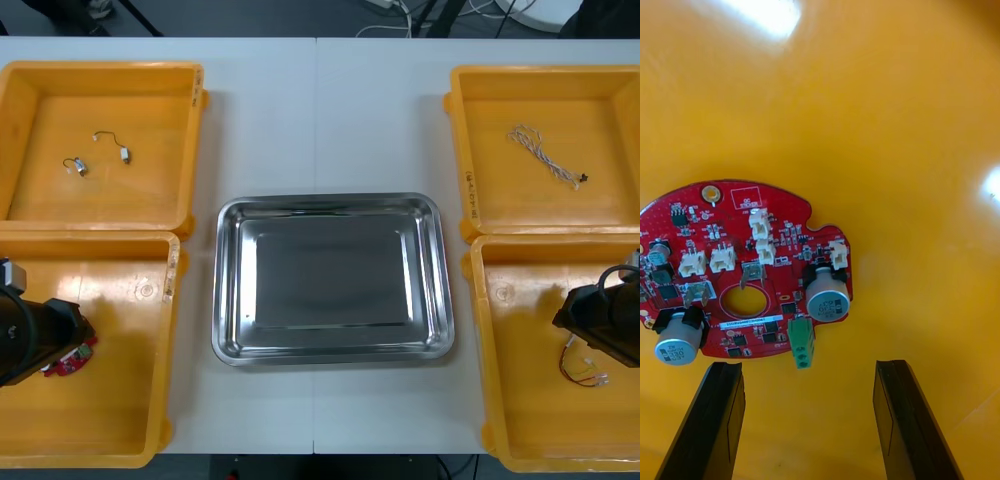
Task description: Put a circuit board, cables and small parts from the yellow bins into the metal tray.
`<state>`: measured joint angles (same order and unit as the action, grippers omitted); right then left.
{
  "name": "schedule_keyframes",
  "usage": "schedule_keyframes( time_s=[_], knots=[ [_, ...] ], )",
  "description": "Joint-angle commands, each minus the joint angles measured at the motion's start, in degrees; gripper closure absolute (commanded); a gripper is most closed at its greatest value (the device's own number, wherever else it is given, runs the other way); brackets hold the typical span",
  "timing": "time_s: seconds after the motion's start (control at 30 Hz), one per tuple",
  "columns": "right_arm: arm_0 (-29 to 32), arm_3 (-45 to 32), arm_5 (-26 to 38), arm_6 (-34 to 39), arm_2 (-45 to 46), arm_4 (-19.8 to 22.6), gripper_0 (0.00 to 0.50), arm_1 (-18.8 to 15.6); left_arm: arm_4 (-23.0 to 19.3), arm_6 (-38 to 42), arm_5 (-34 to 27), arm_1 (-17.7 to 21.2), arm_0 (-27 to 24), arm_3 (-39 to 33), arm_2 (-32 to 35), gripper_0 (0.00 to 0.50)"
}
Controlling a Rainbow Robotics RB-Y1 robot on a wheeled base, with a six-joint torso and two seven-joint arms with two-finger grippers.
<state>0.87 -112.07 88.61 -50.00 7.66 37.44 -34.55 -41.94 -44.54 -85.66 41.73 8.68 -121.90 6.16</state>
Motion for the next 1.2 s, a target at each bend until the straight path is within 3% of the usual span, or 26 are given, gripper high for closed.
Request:
schedule_keyframes(
  time_s=[0.03, 1.2],
  knots=[
    [0.8, 0.3, -0.5, 1.7, 1.0, -0.6, 0.0, 1.1, 1.2, 4.9, 0.6, -0.6, 1.7, -1.3, -1.1, 0.0],
    [4.1, 0.4, -2.9, 3.3, -0.7, -2.1, 0.0, 3.3, 3.9, 4.7, 5.5, -0.6, 1.5, 2.8, -5.1, 0.0]
  ],
)
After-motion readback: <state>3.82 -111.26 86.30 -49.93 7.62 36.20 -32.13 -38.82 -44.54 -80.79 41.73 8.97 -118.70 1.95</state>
